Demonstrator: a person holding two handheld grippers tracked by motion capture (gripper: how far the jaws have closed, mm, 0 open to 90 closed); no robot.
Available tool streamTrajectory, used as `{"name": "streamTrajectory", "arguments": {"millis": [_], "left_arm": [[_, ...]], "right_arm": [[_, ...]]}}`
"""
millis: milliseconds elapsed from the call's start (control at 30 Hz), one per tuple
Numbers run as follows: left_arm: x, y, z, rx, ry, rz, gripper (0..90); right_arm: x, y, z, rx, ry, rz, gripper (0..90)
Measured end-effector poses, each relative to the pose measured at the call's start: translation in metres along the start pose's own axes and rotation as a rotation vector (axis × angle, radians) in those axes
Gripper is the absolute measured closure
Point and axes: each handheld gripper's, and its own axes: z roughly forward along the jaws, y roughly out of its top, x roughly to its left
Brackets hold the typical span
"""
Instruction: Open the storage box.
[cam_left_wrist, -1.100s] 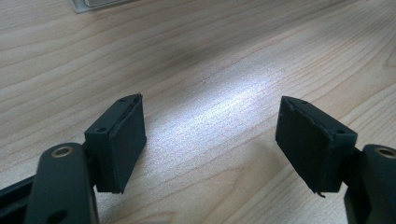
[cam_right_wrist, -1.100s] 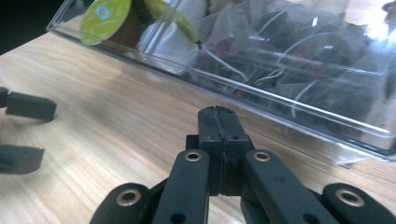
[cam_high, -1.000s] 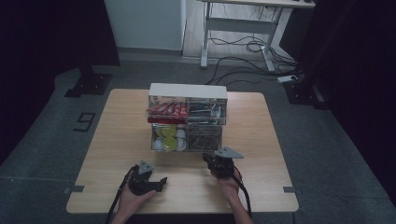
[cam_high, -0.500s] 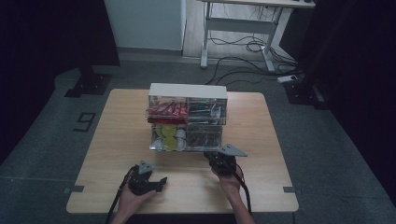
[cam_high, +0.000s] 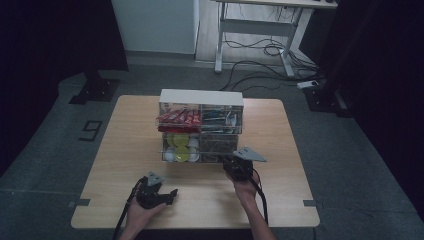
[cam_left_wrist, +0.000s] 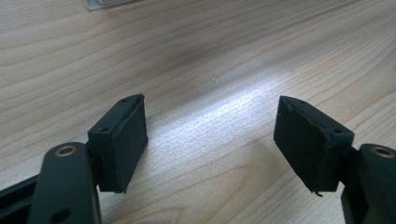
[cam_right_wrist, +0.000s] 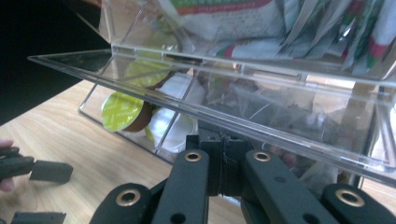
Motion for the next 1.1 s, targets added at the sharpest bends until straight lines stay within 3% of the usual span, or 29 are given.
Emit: {"name": "streamTrajectory", "arguments": {"millis": [267,633,967,1100], "left_arm": [[0.004,0.001,-0.006,-0.048,0.025,-0.031,27.5],[0.006,0.001,-0.008,-0.056,0.039,-0.038,27.5],[0.007,0.002,-0.01,-0.064,0.046,-0.044,28.1],[0.007,0.004,-0.016,-0.091,0.059,-0.054,28.8]], "right_arm": [[-0.001,0.012,0.002,-0.032,-0.002,0.012,89.1],[-0.005,0.03,0.003,-0.094,0.003,0.027,88.9],[-0.005,0.029,0.004,-0.104,0.012,0.038,87.8],[-0.005,0.028,0.004,-0.106,0.014,0.041,87.3]]}}
